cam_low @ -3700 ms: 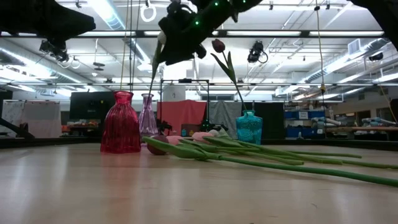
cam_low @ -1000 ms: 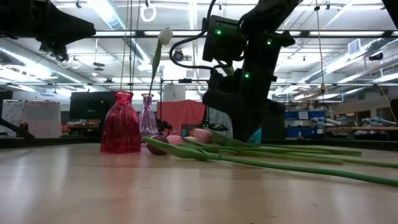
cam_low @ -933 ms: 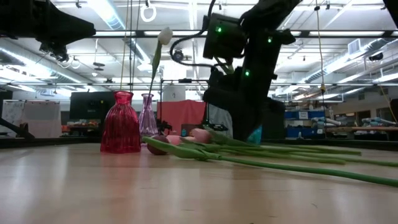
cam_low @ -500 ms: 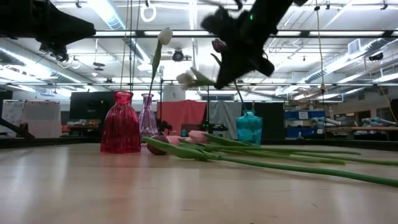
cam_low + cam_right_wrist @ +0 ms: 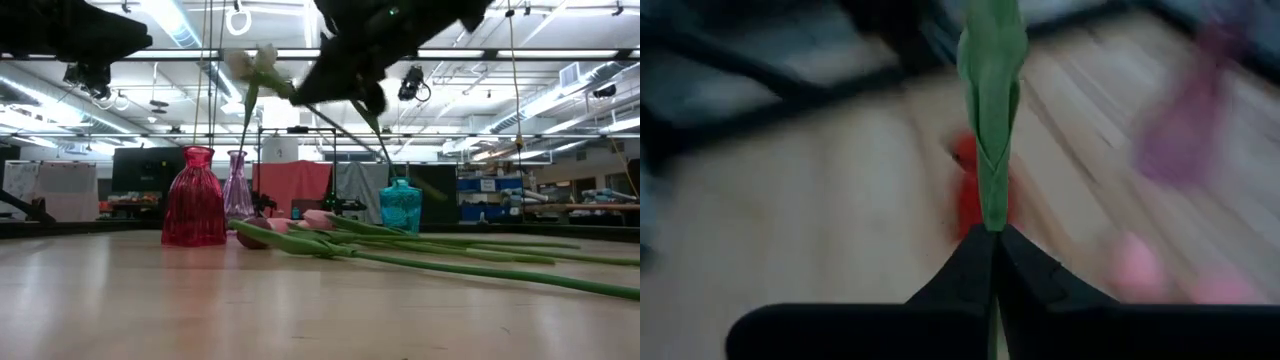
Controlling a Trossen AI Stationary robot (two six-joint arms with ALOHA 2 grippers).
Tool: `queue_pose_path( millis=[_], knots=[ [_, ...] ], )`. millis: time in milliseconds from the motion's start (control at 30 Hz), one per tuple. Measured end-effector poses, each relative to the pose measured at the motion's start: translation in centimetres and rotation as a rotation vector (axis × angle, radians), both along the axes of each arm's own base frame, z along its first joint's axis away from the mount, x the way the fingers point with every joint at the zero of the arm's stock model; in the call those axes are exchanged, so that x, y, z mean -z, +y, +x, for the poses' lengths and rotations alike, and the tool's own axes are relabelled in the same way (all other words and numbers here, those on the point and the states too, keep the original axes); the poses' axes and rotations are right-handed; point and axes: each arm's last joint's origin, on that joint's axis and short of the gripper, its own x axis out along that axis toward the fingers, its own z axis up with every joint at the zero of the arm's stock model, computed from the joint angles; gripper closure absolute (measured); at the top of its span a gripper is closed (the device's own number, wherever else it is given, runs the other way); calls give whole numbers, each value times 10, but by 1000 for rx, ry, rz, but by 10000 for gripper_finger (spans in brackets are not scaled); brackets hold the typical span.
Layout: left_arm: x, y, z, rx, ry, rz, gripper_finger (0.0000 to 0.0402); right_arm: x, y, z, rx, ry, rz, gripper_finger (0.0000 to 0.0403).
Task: Sort flowers into vase by color
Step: Put the top white flower into the pink vase
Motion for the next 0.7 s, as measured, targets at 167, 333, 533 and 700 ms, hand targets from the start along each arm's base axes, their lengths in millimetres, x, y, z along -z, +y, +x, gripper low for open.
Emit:
queue_pose_path(
  millis=[167, 333, 533, 700],
  knots=[
    [11, -4, 6, 7, -69, -15, 277, 7, -7, -3, -79, -219, -31, 384],
    [19, -7, 9, 13, -99, 11, 277, 15, -10, -8, -132, -262, -48, 385],
    [16, -5, 11, -39, -129, -17, 277, 15, -28, -8, -199, -275, -140, 385],
    [0, -3, 14, -73, -132, -63, 277, 3, -57, -8, -289, -398, -210, 384]
  ],
)
